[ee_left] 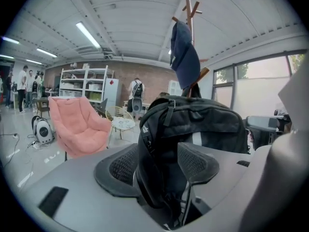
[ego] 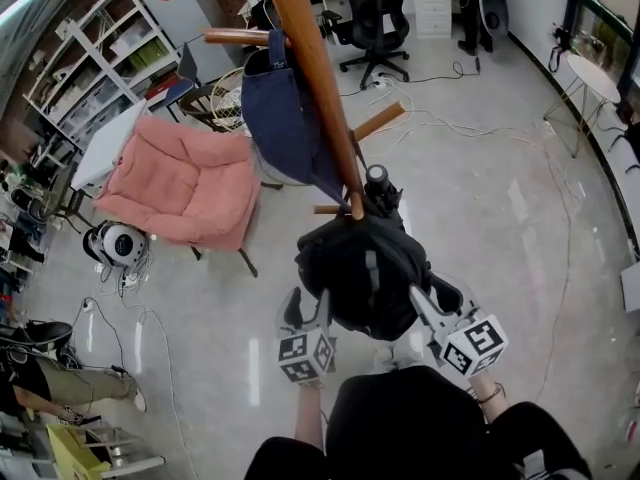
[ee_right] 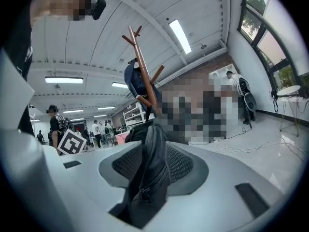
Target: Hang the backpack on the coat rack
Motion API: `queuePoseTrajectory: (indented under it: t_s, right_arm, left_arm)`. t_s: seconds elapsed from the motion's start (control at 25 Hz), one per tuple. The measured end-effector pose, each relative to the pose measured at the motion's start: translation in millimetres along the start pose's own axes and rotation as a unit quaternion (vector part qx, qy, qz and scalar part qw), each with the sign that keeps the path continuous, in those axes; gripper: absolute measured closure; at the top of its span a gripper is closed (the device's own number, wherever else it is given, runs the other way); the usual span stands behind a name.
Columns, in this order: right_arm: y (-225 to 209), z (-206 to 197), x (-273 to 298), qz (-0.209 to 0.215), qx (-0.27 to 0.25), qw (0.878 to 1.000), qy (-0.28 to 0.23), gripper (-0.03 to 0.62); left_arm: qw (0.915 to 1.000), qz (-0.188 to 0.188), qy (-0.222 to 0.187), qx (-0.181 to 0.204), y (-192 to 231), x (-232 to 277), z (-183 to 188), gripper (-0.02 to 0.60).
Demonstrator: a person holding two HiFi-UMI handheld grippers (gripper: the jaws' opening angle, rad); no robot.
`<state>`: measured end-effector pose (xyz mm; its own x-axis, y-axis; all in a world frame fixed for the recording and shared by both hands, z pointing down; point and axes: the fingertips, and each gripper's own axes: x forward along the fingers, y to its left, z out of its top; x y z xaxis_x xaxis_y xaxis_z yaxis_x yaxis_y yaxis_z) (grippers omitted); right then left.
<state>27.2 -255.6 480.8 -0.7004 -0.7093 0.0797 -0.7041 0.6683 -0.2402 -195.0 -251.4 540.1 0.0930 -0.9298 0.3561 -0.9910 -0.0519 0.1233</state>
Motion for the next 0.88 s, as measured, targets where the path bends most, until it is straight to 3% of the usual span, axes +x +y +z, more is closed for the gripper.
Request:
queuePoseTrajectory:
  t_s: [0.4,0.88]
  right_arm:
    - [-9.1,41.0,-5.6,-0.029,-0.026,0.999,-0.027,0.555]
    - [-29.6,82.7,-2.3,-0.028,-0.044,0.998,-0.034,0.574]
  left_arm:
    - [0.9969,0.001,-0.066,0.043,-8.7,-35.5,61.5,0.523]
    - [0.9912,-0.033,-0.097,0.083,-20.5,-52.2,98.0,0.565]
